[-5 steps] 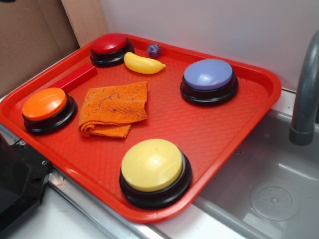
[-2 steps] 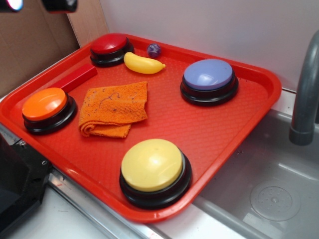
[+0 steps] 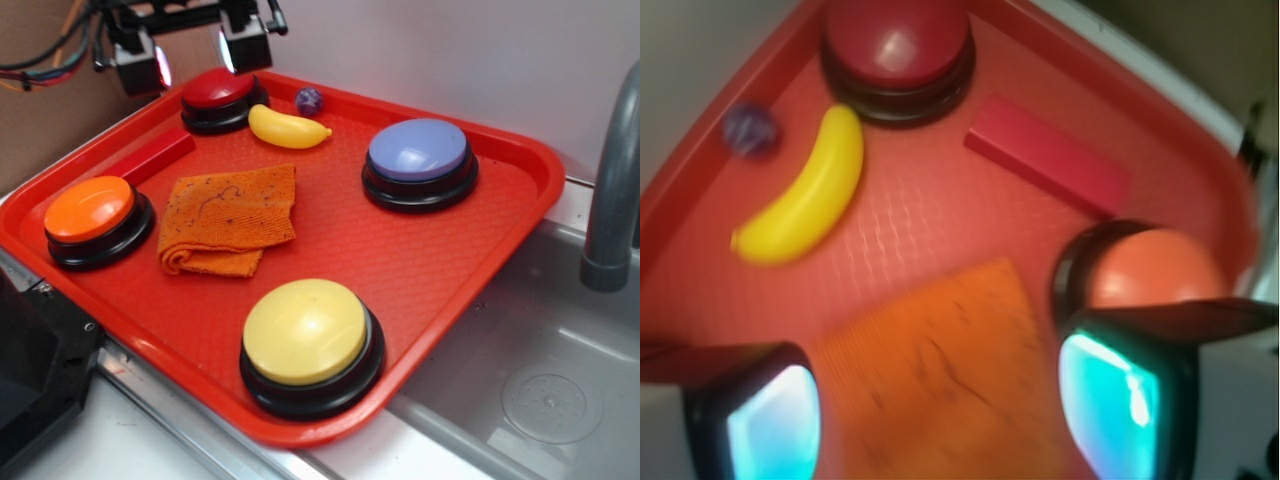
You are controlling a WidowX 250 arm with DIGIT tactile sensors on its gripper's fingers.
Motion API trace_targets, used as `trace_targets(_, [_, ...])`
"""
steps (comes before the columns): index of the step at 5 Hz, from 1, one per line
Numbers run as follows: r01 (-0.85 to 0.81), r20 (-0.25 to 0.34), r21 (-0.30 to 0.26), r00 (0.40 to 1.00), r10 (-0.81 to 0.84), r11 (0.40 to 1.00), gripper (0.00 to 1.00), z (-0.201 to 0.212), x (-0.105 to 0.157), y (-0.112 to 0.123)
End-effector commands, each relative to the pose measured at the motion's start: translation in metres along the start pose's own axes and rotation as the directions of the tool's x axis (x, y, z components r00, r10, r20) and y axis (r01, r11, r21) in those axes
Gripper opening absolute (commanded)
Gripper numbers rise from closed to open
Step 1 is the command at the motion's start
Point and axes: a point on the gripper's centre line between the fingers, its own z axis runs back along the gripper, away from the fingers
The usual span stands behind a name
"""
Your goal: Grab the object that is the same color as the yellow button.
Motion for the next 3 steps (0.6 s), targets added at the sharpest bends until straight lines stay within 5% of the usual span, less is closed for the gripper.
trace_targets(1, [-0.251, 0.062, -0.041, 0.965, 0.253, 0.967, 1.00, -0.023, 0.039, -0.024])
trace_targets(3, [-0.321, 0.140, -0.021, 0.937, 0.321, 0.947, 1.00, -0.044, 0.052, -0.051])
